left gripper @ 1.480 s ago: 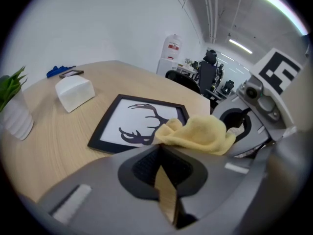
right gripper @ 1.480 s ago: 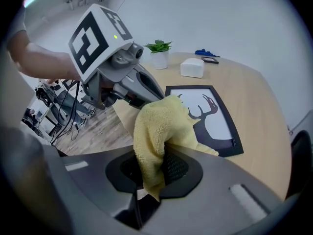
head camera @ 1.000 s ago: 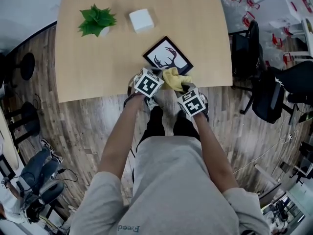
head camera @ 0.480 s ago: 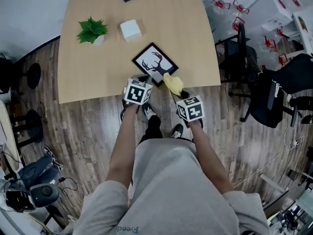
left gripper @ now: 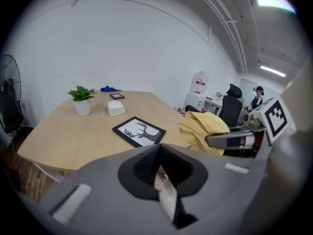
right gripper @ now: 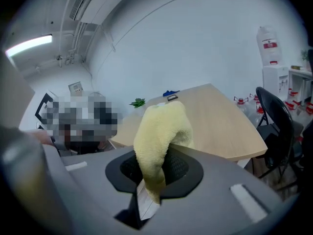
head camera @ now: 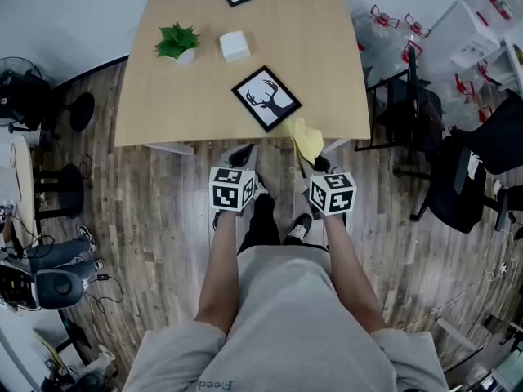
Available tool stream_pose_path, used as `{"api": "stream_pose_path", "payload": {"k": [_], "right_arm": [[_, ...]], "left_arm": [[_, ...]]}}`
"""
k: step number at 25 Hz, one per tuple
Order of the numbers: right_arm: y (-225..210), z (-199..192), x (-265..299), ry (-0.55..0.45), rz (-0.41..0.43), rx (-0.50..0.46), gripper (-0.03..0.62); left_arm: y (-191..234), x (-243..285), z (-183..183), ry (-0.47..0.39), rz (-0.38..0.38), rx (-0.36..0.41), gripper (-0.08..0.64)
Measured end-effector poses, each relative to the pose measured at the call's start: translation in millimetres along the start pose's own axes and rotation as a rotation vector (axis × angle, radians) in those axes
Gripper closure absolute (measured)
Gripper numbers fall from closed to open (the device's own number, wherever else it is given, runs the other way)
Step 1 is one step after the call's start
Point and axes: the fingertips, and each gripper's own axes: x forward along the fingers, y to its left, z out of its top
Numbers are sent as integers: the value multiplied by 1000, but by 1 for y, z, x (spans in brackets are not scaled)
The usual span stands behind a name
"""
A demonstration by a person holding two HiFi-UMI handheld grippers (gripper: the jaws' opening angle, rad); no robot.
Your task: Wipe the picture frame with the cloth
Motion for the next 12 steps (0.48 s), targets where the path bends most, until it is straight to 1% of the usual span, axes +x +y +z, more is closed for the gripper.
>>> {"api": "stream_pose_path", "payload": {"k": [3,7,10,12], "right_arm": [[6,-4,-13,-18,17,-10,541],[15,-10,-29,-36,31,-29,541],[16,-9,-41,-67,31,-11,541],[19,-9,-50,-86,33,-4,541]], "left_arm": [[-14,-17,-3,-38,14,6,508],[-23,-41,-4,-101,47,1,508],[-28,-57,-1,-158,65,-16,508],[-29,-65,-2,-179,73,-26,508]]}}
